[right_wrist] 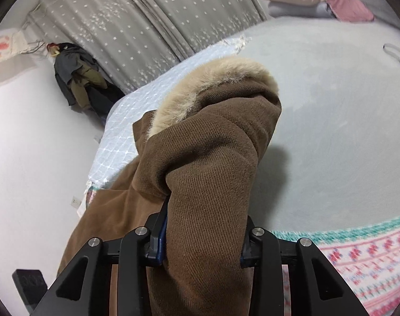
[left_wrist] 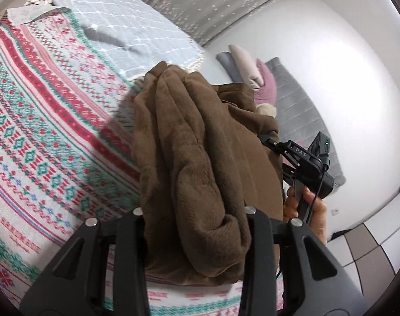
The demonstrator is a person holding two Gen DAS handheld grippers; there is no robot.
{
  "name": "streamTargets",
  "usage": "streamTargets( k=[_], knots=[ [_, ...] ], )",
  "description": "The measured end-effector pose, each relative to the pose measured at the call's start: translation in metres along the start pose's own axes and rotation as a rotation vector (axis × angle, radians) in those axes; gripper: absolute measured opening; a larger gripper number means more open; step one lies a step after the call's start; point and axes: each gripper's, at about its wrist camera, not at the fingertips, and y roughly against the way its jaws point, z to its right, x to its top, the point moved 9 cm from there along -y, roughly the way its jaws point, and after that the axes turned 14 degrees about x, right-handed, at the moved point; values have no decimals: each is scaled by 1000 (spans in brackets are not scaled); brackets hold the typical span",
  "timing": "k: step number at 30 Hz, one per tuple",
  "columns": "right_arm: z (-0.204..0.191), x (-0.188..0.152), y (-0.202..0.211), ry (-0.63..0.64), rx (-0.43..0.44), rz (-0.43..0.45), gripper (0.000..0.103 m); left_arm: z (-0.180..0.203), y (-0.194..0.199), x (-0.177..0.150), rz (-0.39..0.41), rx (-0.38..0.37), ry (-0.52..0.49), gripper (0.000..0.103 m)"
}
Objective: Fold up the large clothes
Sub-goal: 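Grasp the fur-trimmed hood end with the right tool and lift it, then fold the hood end over the bundle with the right tool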
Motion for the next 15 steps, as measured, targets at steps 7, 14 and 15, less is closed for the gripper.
streamTargets(
  k=[7,14,15],
  knots=[
    [-33,-2,91,74,-71,49,36,64,42,-25,19,-67,-110,36],
    [-52,-18,174,74,-69,104,36,109,104,-51,18,-34,-227,36],
    [-57,-20,178,77,-63,107,36,111,111,-53,22,-24,-237,36]
  ],
)
